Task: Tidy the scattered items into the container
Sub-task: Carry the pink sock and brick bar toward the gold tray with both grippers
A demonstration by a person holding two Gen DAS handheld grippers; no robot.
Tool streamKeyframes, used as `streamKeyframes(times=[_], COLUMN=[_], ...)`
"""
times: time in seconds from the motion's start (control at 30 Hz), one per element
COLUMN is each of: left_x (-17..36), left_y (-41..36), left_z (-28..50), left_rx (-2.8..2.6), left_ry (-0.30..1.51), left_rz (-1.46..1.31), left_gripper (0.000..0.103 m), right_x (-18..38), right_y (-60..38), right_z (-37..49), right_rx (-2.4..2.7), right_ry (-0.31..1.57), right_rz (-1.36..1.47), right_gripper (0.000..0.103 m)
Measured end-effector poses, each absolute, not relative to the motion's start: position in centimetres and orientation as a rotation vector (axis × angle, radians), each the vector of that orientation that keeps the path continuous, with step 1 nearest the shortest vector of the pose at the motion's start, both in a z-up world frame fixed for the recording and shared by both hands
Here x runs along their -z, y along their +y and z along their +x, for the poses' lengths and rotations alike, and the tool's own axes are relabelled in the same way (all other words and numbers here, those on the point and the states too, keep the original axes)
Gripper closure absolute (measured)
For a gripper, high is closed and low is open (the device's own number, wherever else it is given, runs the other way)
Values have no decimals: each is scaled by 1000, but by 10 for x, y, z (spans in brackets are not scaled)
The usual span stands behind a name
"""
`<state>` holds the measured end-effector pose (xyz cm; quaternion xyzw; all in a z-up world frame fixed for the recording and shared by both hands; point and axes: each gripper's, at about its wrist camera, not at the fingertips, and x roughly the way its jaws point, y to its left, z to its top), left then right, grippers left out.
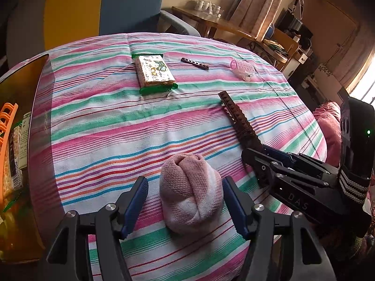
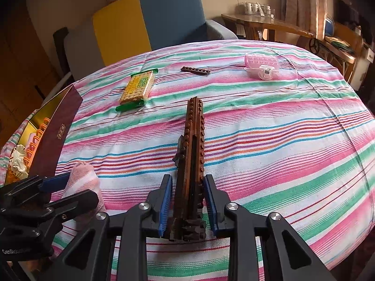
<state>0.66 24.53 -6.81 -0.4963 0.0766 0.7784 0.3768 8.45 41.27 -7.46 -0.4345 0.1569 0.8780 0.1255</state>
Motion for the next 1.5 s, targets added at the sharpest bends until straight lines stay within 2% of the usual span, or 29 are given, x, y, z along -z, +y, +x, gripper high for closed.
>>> streamKeyframes(times=[0.2,0.33,0.4,0.5,0.8,0.97,1.1,1.13,1.23,1.5], left_x=[71,72,73,71,70,72,73,73,73,71], left_y=[247,250,250,251,243,242,245,247,250,246], left_z=[6,4,5,10,17,8,8,9,12,17], left_rx=[-2005,-2004,-1999,-1997,-2002,-2019,-2015,-2011,-2003,-1995], left_ry=[200,188,192,209,212,174,180,188,212,224], left_rz=[-1280,-1282,-1274,-1253,-1233,-1271,-1271,-1266,-1249,-1230], left_gripper=[35,35,41,47,49,37,36,36,47,48], right_x=[76,76,76,76,75,76,76,77,77,76], right_y=[405,402,399,393,385,383,385,385,385,381], right_z=[83,82,82,82,88,90,90,91,92,93], right_rx=[-2559,-2553,-2549,-2543,-2547,-2548,-2555,-2559,-2570,-2572], right_ry=[406,388,360,286,277,292,316,322,315,279], right_rz=[-1267,-1264,-1264,-1273,-1271,-1272,-1270,-1267,-1260,-1254], right_gripper=[63,62,62,66,72,71,71,71,71,74])
